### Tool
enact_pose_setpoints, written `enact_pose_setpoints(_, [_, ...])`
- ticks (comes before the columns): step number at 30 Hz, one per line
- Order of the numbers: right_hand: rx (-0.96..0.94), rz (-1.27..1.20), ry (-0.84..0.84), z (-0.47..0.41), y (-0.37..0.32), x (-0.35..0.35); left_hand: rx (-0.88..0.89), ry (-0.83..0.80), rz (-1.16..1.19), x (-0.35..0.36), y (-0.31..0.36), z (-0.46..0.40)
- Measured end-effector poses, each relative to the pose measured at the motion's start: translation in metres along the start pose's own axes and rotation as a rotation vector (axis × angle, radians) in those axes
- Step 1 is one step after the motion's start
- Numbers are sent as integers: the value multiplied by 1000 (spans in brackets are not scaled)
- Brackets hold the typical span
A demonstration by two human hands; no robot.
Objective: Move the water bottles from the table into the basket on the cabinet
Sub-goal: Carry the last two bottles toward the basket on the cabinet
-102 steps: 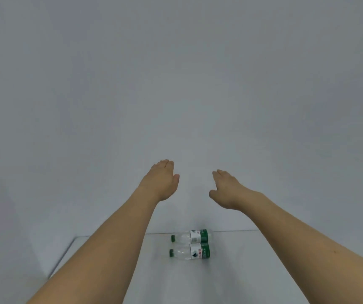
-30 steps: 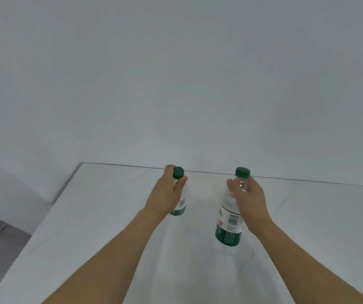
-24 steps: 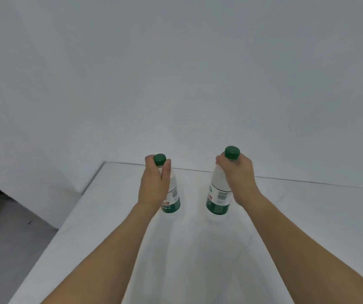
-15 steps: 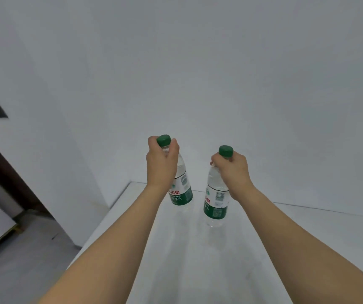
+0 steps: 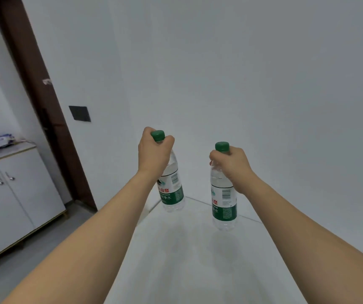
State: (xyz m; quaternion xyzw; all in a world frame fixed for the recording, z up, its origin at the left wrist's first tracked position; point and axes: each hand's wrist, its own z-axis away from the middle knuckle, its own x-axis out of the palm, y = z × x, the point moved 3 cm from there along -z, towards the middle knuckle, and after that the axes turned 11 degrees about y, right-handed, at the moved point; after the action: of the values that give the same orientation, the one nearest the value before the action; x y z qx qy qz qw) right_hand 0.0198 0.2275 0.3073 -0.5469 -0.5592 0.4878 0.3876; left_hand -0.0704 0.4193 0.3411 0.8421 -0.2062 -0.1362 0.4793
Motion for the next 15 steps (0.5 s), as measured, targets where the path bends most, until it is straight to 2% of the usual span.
enact_pose_setpoints(8, [-10,-94,-359,46,-30,183,11,342,-216,-174,-32,-43])
enact_pose_setpoints(15, [-55,-158,-590,104,-64,305,-1,487,-355,-294,-37,-52])
